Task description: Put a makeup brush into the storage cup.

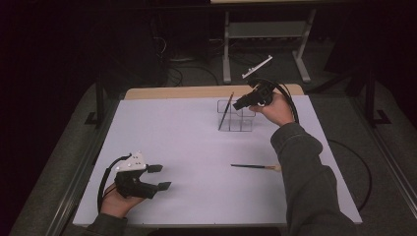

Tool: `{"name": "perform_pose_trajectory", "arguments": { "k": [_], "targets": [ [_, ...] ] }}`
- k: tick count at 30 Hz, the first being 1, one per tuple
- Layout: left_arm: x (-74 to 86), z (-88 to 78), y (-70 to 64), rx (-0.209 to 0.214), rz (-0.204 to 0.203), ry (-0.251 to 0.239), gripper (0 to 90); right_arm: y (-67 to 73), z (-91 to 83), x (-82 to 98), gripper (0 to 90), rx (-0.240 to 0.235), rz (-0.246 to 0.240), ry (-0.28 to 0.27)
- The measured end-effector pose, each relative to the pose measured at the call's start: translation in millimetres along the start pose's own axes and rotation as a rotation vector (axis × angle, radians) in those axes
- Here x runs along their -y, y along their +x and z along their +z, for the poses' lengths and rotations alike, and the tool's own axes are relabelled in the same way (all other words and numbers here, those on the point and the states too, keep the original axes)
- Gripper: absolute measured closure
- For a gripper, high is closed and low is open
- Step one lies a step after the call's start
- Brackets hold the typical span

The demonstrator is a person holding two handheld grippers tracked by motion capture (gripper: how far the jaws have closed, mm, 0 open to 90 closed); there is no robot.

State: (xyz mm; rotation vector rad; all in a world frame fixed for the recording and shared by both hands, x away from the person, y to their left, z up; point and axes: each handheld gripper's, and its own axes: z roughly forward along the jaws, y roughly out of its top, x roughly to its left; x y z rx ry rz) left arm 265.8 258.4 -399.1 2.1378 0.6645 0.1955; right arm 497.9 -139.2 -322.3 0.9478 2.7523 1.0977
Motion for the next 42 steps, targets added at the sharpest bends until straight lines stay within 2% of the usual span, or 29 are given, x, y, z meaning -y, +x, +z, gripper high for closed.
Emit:
{"name": "perform_pose_trajectory", "arguments": {
  "k": [9, 10, 16, 17, 21, 22, 24, 27, 32, 42],
  "targets": [
    [0.1, 0.0, 0.5, -0.002, 0.005, 0.003, 30.4, 4.1, -4.6, 5.6, 63.2, -0.009, 0.006, -0.009],
    [-0.3, -0.2, 1.6, -0.005, 0.022, 0.004, 30.4, 4.2, -5.4, 6.4, 63.0, -0.010, -0.002, -0.010],
    [0.3, 0.3, 0.5, -0.003, -0.001, 0.005, 30.0, 6.9, -10.0, 9.5, 61.9, -0.013, -0.009, -0.014],
    [0.3, 0.3, 0.5, -0.003, -0.002, 0.005, 29.9, 8.5, -10.7, 9.6, 61.5, -0.023, 0.003, -0.015],
    [-0.2, 0.7, 0.1, -0.005, -0.001, 0.005, 29.7, 8.7, -11.9, 12.5, 60.7, -0.017, -0.012, -0.015],
    [-0.3, 0.6, 0.6, -0.008, 0.006, 0.008, 29.6, 9.8, -12.5, 13.2, 60.4, -0.024, -0.001, -0.016],
    [0.0, 1.4, 0.0, -0.009, -0.005, 0.000, 29.5, 9.0, -13.0, 15.3, 59.9, -0.018, -0.019, -0.018],
    [0.1, 0.8, 0.8, -0.013, 0.006, 0.014, 29.2, 10.6, -15.0, 17.8, 59.1, -0.018, -0.006, -0.021],
    [0.0, 0.6, 0.6, -0.013, 0.000, 0.010, 28.9, 13.2, -18.4, 21.9, 56.2, -0.030, 0.001, -0.017],
    [0.9, -0.4, 0.9, -0.010, -0.006, 0.004, 28.2, 19.0, -21.5, 32.2, 51.5, -0.022, 0.002, -0.026]
  ]
}}
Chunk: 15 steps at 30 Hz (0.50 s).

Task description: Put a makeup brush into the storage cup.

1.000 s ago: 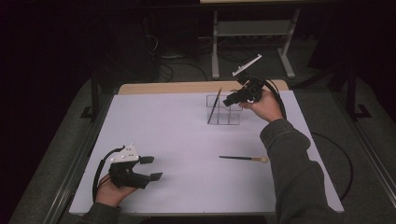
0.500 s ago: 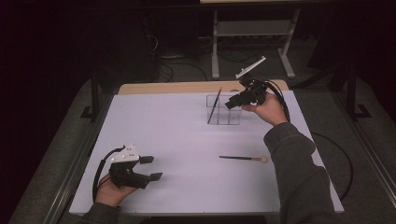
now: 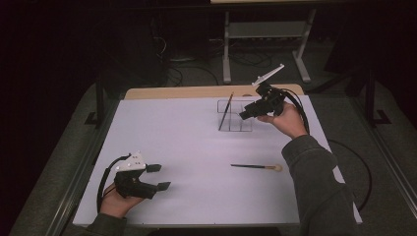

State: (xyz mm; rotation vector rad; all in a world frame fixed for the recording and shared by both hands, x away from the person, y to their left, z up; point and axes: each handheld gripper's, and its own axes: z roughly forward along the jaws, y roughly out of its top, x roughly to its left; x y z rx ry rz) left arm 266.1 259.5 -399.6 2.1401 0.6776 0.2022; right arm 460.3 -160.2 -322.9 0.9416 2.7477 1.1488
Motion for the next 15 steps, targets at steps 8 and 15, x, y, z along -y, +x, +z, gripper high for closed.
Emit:
{"name": "perform_pose_trajectory", "arguments": {
  "k": [8, 15],
  "targets": [
    [0.5, -0.6, 0.8, -0.002, -0.001, 0.009, 27.8, 2.7, -2.7, 3.4, 50.1, 0.001, -0.015, 0.002],
    [0.7, -0.5, 0.7, -0.005, -0.006, -0.003, 27.7, 5.0, -0.5, 11.2, 47.5, -0.002, -0.006, 0.015]
  ]
}}
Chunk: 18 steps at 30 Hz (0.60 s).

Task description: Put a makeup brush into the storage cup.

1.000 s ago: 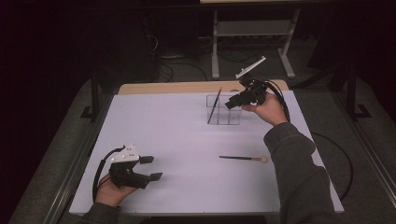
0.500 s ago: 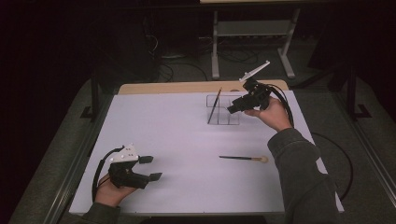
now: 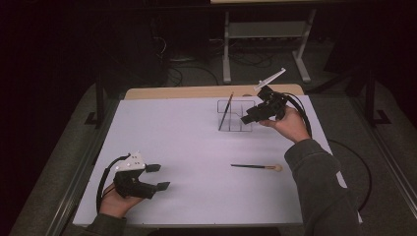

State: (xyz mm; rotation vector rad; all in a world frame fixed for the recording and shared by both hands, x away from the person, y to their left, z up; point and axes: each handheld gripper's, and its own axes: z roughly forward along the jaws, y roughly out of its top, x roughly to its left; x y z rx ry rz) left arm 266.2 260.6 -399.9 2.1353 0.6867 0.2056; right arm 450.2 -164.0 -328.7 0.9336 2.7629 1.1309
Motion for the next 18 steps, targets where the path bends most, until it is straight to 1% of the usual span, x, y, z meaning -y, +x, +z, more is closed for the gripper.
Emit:
{"name": "perform_pose_trajectory", "arguments": {
  "k": [1, 3, 5, 6, 9, 13, 14, 16, 18],
  "targets": [
    [0.1, 0.1, 0.0, -0.001, -0.001, 0.000, 27.7, 0.2, 0.1, 0.8, 47.1, -0.005, -0.002, 0.000],
    [0.0, 0.2, -0.3, 0.001, -0.002, 0.003, 27.7, 0.8, 0.5, 2.2, 46.3, 0.002, -0.004, 0.008],
    [-0.2, 0.4, -0.3, 0.001, -0.004, 0.003, 27.6, 2.5, -0.1, 3.2, 46.1, -0.002, -0.005, 0.007],
    [-0.4, 0.4, -0.4, 0.000, -0.003, 0.002, 27.6, 2.9, -0.4, 3.8, 45.8, 0.005, -0.009, 0.008],
    [-0.7, 0.9, -0.5, 0.002, -0.001, 0.002, 27.6, 5.2, -2.5, 5.4, 44.8, 0.001, -0.008, 0.003],
    [-0.5, 0.9, -1.3, 0.002, -0.003, 0.003, 27.5, 7.4, -4.6, 8.1, 42.7, 0.007, -0.009, 0.002],
    [-0.6, 0.7, -1.2, 0.001, -0.002, 0.001, 27.5, 8.6, -4.7, 8.7, 42.1, -0.001, -0.005, 0.000],
    [-0.6, 0.5, -1.2, 0.000, 0.001, -0.001, 27.4, 9.4, -4.0, 10.4, 40.9, 0.006, -0.013, 0.002],
    [-0.5, 0.7, -1.3, 0.000, -0.003, 0.000, 27.4, 11.1, -3.7, 11.9, 41.3, -0.005, -0.014, 0.002]
  ]
}}
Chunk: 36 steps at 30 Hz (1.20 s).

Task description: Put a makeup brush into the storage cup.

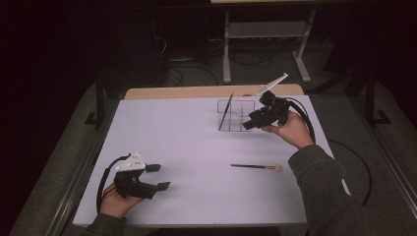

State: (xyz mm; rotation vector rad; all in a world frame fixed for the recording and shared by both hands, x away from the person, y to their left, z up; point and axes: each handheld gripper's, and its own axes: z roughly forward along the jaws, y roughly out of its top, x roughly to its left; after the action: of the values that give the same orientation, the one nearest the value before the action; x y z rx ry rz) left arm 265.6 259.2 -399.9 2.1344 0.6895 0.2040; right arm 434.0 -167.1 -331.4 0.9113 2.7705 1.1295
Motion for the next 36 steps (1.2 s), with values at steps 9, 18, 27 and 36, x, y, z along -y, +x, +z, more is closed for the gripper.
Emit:
{"name": "perform_pose_trajectory", "arguments": {
  "k": [9, 18, 27, 36],
  "targets": [
    [-0.8, 1.3, -0.3, 0.009, 0.005, 0.006, 27.3, 5.3, -2.7, 6.6, 38.9, -0.002, -0.001, 0.005],
    [-0.5, 0.8, -0.6, 0.006, 0.009, 0.008, 26.7, 7.8, -5.9, 11.8, 37.2, -0.001, -0.008, 0.007],
    [-1.3, 2.1, -1.6, 0.007, 0.013, 0.014, 25.6, 10.6, -5.7, 23.4, 36.3, 0.008, -0.009, 0.025],
    [-1.5, 2.1, -2.1, 0.001, 0.015, 0.010, 25.0, 15.7, -2.9, 40.7, 34.7, -0.006, -0.013, 0.037]
  ]
}}
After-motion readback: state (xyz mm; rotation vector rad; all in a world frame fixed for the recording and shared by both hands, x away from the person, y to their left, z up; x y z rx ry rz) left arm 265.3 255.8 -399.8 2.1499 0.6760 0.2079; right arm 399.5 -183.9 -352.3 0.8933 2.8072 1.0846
